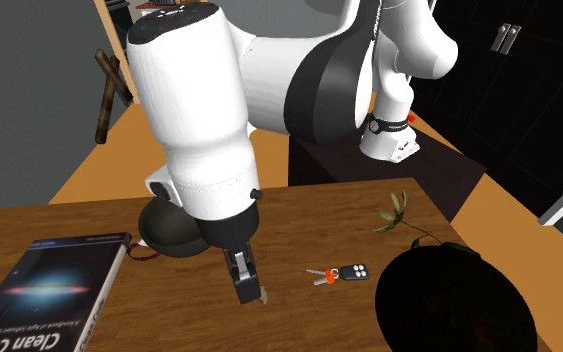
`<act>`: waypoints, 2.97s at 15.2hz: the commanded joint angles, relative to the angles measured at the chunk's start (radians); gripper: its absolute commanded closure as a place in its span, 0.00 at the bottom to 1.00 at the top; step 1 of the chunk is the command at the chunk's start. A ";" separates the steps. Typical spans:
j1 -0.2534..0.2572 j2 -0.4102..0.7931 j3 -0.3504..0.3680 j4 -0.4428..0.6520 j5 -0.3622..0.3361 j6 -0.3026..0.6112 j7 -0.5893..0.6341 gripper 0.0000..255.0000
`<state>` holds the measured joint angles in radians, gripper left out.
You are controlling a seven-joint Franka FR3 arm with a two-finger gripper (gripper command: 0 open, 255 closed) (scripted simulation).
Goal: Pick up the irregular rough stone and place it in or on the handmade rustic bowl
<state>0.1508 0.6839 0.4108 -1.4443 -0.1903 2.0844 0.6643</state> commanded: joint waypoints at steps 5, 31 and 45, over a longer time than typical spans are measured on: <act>-0.004 -0.036 0.010 0.025 0.013 -0.060 -0.003 1.00; -0.252 0.069 -0.060 0.227 0.031 -0.172 -0.352 1.00; -0.251 0.118 -0.071 0.174 0.018 -0.072 -0.350 1.00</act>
<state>-0.1004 0.8023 0.3401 -1.2696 -0.1723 2.0120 0.3147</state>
